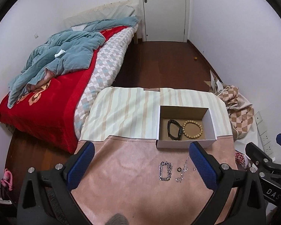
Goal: Organize jewelry
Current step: 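Withdraw both open tools from the box back over the remaining jewelry, then grasp the silver chain bracelet with the left tool while the right tool grasps the pendant necklace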
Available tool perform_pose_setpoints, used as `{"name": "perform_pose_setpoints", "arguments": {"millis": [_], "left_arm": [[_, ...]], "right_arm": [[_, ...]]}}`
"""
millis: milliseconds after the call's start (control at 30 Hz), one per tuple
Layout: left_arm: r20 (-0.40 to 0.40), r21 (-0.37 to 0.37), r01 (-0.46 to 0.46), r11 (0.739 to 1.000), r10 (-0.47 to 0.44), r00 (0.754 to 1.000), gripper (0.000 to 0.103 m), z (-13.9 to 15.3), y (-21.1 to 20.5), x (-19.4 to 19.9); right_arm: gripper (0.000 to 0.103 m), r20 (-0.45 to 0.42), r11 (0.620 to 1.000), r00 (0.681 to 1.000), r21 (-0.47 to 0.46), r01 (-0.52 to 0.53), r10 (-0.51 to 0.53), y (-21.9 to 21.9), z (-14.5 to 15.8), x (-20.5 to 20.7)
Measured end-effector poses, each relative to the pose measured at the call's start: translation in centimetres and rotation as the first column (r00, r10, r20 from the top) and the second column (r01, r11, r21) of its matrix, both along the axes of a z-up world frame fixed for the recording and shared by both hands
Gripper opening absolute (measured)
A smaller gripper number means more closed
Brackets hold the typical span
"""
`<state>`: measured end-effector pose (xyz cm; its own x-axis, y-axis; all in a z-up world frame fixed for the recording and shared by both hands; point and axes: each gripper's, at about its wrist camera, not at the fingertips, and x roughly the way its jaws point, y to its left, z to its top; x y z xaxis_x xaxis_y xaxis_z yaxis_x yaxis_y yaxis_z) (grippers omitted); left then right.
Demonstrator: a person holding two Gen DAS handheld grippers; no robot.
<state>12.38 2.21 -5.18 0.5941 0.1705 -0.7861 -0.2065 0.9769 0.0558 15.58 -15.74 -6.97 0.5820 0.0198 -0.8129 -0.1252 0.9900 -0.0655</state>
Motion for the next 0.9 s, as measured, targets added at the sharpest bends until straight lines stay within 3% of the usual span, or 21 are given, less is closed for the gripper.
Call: {"name": "perform_pose_setpoints", "arguments": {"millis": [133, 267, 567, 633, 700, 800, 900], "left_arm": [[0.011, -0.013, -0.012, 1.000, 0.012, 1.000, 0.103, 0.3, 0.2, -1.4], [0.001, -0.027, -0.051, 0.998, 0.051, 0.999, 0.103, -1.0, 0.7, -2.4], [-0.123, 0.012, -0.087, 0.996, 0.088, 0.988, 0.103, -9.4, 0.5, -2.9], [-0.148, 0.023, -0.100, 0.995, 0.102, 0.984, 0.103, -11.5, 0.3, -3.0], [-0.182, 0.028, -0.106, 0.994, 0.109, 0.977, 0.103, -14.0, 0.0, -3.1], [-0.240, 0.027, -0.097, 0.995, 0.101, 0.966, 0.103, -16.7, -0.3, -3.1], [-0.268, 0.032, -0.088, 0.996, 0.093, 0.959, 0.103, -18.1, -0.4, -2.8]], "right_arm": [[0.101, 0.011, 0.999, 1.000, 0.032, -0.010, 0.009, -0.1, 0.9, -1.8], [0.101, -0.012, 0.997, 1.000, 0.076, 0.015, -0.015, -1.2, -0.4, -2.9], [0.100, -0.169, 0.976, 0.975, 0.139, 0.167, -0.143, -7.4, -10.9, -4.1], [0.085, -0.206, 0.974, 0.967, 0.140, 0.180, -0.149, -8.3, -13.8, -4.1], [0.076, -0.238, 0.975, 0.959, 0.121, 0.189, -0.156, -8.7, -16.1, -4.0], [0.070, -0.281, 0.975, 0.948, 0.112, 0.190, -0.152, -9.0, -19.5, -3.8], [0.068, -0.284, 0.973, 0.951, 0.155, 0.172, -0.123, -8.6, -20.9, -3.3]]}}
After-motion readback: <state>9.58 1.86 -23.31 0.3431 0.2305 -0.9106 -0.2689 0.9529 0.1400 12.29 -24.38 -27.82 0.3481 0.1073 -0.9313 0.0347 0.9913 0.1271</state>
